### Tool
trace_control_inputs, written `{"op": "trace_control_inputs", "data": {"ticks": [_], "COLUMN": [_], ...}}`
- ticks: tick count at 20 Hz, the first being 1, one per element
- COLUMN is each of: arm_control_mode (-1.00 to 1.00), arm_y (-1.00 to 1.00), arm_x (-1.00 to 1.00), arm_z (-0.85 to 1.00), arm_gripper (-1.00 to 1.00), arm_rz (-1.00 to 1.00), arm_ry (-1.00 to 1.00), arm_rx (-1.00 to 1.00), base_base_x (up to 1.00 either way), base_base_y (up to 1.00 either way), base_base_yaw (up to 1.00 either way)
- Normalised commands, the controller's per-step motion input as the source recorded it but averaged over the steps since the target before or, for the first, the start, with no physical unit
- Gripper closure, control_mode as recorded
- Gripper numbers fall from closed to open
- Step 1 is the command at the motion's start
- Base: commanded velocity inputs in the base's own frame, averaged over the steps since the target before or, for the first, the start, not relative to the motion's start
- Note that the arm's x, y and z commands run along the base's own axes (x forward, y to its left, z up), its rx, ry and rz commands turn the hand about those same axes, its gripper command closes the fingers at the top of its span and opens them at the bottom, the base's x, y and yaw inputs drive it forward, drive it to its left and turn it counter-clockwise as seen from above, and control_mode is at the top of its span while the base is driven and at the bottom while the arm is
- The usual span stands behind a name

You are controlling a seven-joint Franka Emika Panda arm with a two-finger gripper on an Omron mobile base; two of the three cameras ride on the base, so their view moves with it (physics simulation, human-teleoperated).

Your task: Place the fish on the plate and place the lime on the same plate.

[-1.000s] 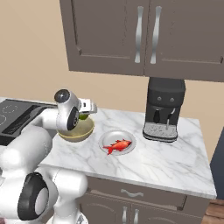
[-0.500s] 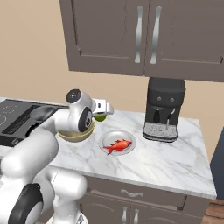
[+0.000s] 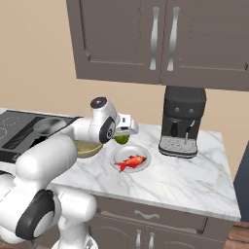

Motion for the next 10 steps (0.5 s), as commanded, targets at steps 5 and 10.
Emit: {"op": "trace_control_inputs", "data": {"ticks": [5, 10], "arm_control_mode": [-1.0, -1.0], "arm_y": [-0.09, 0.0], "arm_x": [0.03, 0.07], "arm_z": [-0.26, -0.36], "arm_gripper": [1.0, 1.0], "arm_rz": [-0.01, 0.0], "arm_ry": [0.04, -0.04], "arm_rx": [0.07, 0.13], "base_base_x": [0.0, 0.0], "base_base_y": [0.0, 0.0], "base_base_yaw": [0.0, 0.0]}}
